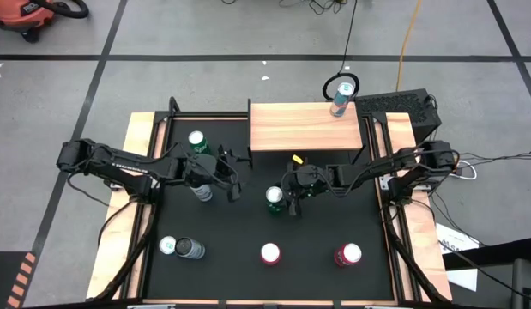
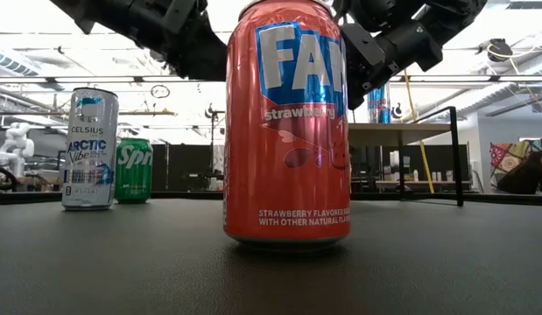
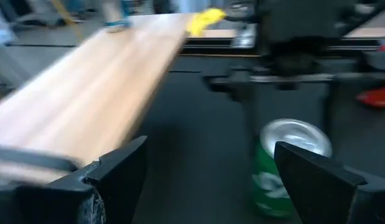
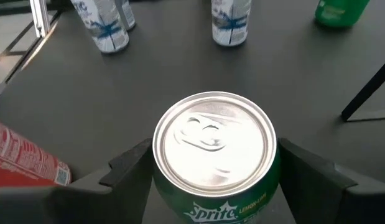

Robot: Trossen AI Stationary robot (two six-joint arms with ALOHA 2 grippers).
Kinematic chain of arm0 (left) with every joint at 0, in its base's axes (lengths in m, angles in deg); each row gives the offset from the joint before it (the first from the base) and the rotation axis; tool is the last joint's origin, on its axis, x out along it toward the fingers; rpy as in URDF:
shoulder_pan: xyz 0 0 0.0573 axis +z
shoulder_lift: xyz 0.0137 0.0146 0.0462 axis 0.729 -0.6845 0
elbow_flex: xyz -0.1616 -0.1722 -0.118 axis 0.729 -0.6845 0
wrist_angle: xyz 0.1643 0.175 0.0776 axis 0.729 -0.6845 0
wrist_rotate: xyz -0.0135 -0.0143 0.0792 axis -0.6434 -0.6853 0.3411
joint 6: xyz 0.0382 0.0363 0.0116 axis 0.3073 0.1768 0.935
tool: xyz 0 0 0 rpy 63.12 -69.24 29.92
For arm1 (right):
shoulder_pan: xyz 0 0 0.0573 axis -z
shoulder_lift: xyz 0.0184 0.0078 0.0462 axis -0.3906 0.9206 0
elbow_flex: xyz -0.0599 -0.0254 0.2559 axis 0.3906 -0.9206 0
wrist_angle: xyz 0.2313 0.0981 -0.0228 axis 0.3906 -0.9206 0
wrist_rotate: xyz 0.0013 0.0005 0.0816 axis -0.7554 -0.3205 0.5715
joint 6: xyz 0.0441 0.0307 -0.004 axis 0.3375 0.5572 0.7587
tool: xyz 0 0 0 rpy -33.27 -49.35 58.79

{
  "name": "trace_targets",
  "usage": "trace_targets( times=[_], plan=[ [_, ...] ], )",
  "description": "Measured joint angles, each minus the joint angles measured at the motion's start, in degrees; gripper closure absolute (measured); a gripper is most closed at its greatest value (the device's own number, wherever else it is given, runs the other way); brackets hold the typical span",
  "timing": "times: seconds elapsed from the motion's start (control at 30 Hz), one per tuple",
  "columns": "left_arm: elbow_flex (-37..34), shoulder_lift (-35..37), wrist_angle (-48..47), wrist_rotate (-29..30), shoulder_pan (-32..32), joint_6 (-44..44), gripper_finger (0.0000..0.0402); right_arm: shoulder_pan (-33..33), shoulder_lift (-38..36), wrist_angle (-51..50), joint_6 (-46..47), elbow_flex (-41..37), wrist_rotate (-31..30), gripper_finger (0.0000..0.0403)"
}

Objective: Place canned beverage on shelf
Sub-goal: Put the right green soda can on the shelf

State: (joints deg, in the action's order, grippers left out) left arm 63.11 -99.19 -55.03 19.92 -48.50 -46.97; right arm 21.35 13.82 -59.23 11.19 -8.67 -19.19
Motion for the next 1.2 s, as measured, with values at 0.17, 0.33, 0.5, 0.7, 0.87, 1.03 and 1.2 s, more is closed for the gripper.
trace_targets(
  times=[0.17,0.33,0.5,0.7,0.87,1.03,1.2],
  plan=[
    [0.0,-4.3,1.9,-2.8,0.1,0.0,0.0057,0.6,-2.5,0.7,-0.7,0.0,0.0,0.0124],
    [0.0,-8.4,5.9,-5.3,0.1,0.0,0.0057,0.7,-7.5,0.0,-1.7,0.0,0.1,0.0123],
    [0.0,-11.1,13.6,-11.1,0.1,0.1,0.0053,1.3,-11.8,-2.1,-2.7,0.1,3.1,0.0123],
    [0.1,-12.4,20.1,-16.1,0.1,0.0,0.0027,2.7,-13.2,-3.5,-3.9,0.1,2.4,0.0123],
    [1.1,-14.3,22.1,-15.9,0.2,0.0,0.0004,2.8,-13.2,-2.9,-6.9,0.1,1.5,0.0123],
    [3.3,-17.1,21.8,-13.9,0.4,0.0,0.0005,2.8,-13.2,-2.1,-7.8,0.1,1.5,0.0122],
    [6.0,-19.0,21.5,-13.9,0.8,0.0,0.0006,2.8,-13.2,-2.3,-7.8,0.2,2.4,0.0121]
  ],
)
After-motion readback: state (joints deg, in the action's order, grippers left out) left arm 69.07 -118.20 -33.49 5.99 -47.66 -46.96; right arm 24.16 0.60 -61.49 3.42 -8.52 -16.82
